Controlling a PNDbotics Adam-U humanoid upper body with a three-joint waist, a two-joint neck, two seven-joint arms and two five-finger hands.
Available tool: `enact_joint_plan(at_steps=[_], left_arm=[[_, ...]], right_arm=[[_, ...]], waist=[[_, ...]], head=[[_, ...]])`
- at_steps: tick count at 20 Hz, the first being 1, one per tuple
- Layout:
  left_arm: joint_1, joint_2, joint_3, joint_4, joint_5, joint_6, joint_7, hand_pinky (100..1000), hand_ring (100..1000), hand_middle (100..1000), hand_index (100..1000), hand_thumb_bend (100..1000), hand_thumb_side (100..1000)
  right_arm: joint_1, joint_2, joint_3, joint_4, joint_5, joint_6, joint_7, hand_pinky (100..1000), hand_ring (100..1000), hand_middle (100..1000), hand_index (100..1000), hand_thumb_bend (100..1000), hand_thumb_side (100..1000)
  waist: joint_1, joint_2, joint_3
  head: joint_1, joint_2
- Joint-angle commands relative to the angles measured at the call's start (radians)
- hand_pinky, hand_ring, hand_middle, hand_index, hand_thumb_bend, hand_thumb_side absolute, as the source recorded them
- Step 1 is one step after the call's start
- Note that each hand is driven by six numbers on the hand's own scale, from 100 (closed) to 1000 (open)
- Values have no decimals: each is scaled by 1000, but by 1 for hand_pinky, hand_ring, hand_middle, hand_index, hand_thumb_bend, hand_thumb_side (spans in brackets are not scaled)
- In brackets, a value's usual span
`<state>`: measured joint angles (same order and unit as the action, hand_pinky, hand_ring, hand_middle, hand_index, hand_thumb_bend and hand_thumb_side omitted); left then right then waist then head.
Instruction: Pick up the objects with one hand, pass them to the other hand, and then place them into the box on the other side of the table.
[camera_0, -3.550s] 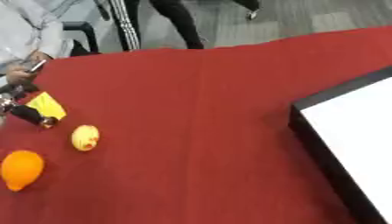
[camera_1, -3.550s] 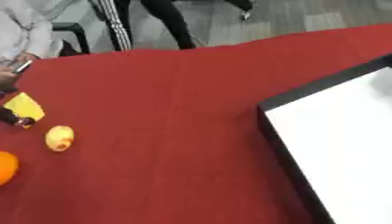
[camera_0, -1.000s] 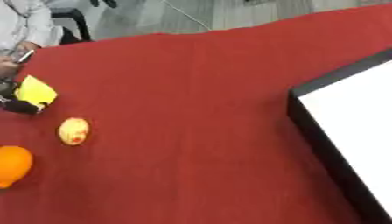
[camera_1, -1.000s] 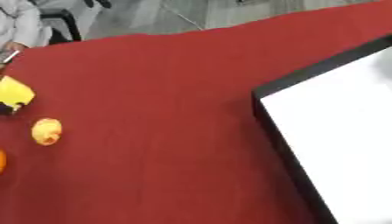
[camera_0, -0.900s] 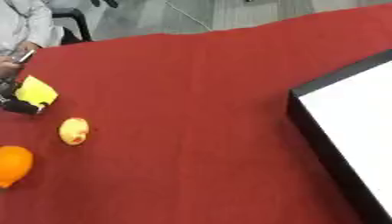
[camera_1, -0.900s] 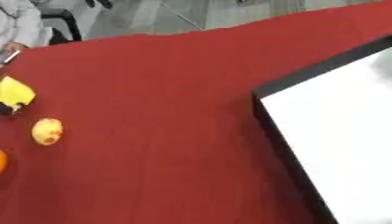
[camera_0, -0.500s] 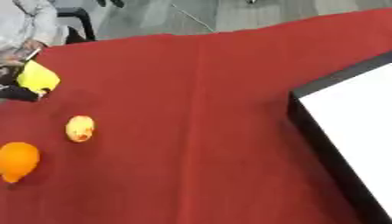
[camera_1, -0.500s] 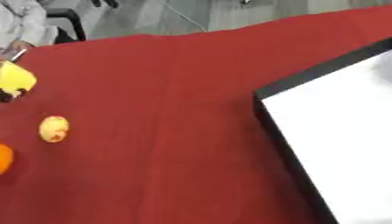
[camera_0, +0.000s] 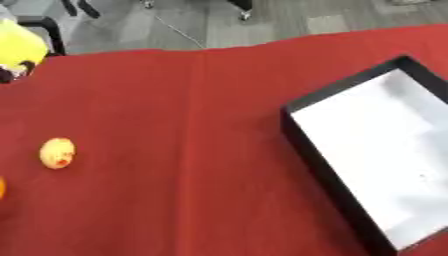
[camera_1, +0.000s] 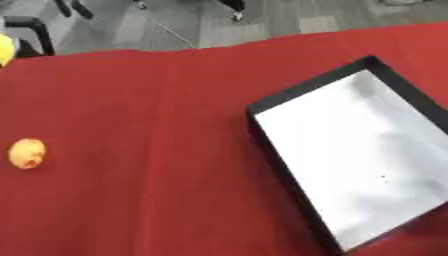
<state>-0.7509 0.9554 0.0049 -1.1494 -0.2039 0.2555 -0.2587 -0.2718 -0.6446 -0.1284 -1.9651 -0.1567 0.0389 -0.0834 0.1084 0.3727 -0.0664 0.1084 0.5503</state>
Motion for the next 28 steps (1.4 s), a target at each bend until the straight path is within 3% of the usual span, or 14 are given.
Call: enact_joint_plan(at_steps=[1,2,3,10,15,21,28], left_arm=[[0,12,-20,-68,-11,4,-24,869,822,667,676,100,232],[2,2,-29,-83,-17,6,-32,868,821,667,676,100,194],[2,-10,-37,-96,-22,8,-39,868,820,666,676,100,239],[2,-93,-86,-166,-45,16,-72,871,822,667,678,100,266],[3,-149,-113,-218,-41,10,-78,872,821,664,676,100,294],[14,-213,-144,-310,-31,1,-72,873,818,657,676,100,317],[49,-301,-165,-364,29,-31,-26,881,829,661,681,100,354]], right_arm=[[-32,-76,6,-23,-22,-5,5,863,910,828,878,771,396],[-44,-91,10,-24,-27,-5,7,863,910,830,879,773,399],[-55,-106,14,-24,-32,-6,10,863,911,831,879,773,400],[-162,-182,53,20,-82,10,38,864,916,842,881,793,397],[-278,-200,102,81,-105,34,96,865,923,850,883,804,375],[-401,-177,166,168,-81,58,179,865,925,851,884,820,304],[-514,-94,228,258,4,64,255,865,924,853,886,833,262]], waist=[[-25,-55,1],[-28,-62,2],[-31,-67,3],[-48,-107,18],[-57,-132,29],[-63,-152,45],[-63,-168,50]], head=[[-27,15],[-30,15],[-33,14],[-64,7],[-98,16],[-149,36],[-209,60]])
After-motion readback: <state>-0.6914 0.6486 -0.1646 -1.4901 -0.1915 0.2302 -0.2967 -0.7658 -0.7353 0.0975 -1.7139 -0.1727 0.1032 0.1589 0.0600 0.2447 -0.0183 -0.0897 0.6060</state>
